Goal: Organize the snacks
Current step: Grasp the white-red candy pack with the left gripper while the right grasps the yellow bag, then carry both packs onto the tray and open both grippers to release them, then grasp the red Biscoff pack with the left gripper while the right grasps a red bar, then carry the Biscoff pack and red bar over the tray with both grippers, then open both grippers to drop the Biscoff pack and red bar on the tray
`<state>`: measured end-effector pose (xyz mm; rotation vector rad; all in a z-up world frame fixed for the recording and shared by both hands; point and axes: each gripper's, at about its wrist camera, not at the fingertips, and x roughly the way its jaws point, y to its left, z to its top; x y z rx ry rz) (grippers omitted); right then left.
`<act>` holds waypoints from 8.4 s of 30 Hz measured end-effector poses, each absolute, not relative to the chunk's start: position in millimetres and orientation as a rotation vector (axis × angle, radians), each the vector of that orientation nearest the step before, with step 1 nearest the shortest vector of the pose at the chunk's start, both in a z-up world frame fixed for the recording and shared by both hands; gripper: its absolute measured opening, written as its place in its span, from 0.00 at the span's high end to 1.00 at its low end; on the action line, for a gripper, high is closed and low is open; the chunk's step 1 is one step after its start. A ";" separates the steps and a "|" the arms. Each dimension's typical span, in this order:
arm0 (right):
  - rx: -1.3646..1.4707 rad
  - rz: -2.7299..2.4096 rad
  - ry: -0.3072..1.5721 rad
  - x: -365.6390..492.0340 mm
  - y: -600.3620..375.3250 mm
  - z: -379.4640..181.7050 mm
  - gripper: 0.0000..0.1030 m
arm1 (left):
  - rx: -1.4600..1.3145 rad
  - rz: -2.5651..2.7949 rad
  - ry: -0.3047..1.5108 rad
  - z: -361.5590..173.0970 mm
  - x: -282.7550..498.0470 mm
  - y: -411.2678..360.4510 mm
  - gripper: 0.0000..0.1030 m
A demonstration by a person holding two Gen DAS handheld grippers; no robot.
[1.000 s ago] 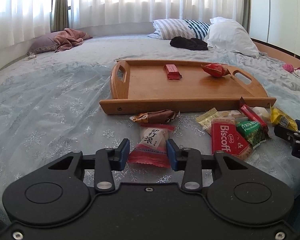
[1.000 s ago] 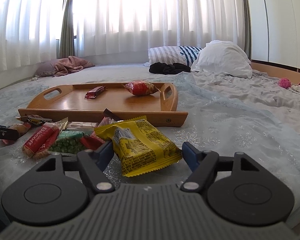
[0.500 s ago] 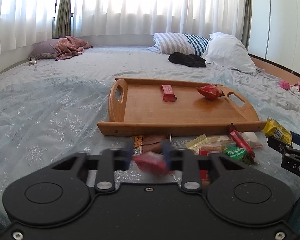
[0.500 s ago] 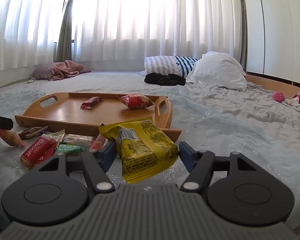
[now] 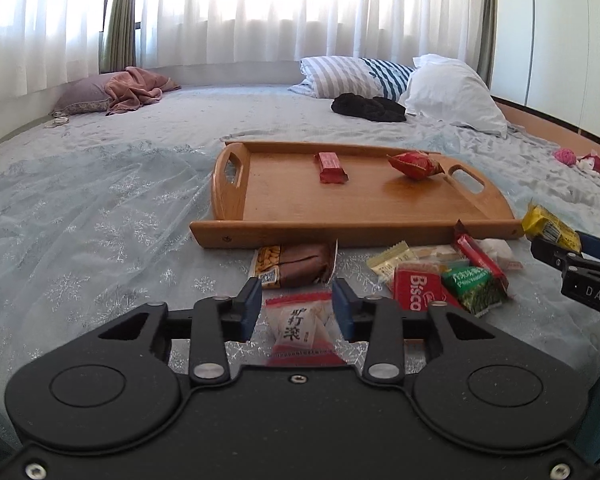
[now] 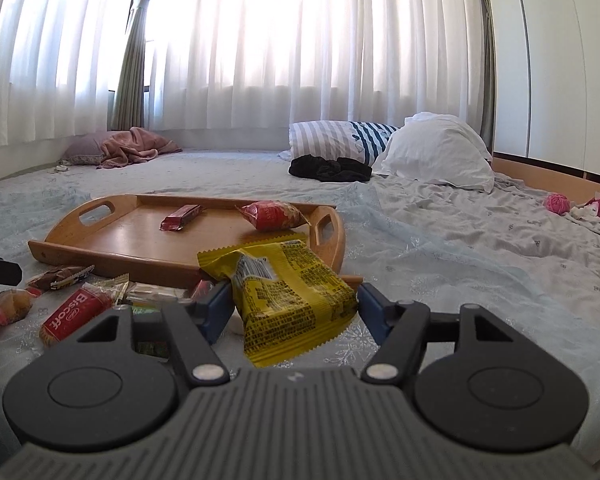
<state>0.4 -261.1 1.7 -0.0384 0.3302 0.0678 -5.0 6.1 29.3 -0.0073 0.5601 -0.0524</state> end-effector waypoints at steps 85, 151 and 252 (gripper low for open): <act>-0.124 0.183 0.614 229.2 -234.0 3.5 0.16 | -0.058 -0.063 0.715 23.2 259.0 -52.9 0.65; 0.244 0.187 0.451 11.6 -235.5 -6.6 0.58 | -0.064 -0.250 0.668 18.0 19.9 -41.5 0.61; 0.061 0.109 0.735 161.7 -255.0 22.7 0.74 | -0.105 -0.195 0.822 27.8 209.0 -55.7 0.71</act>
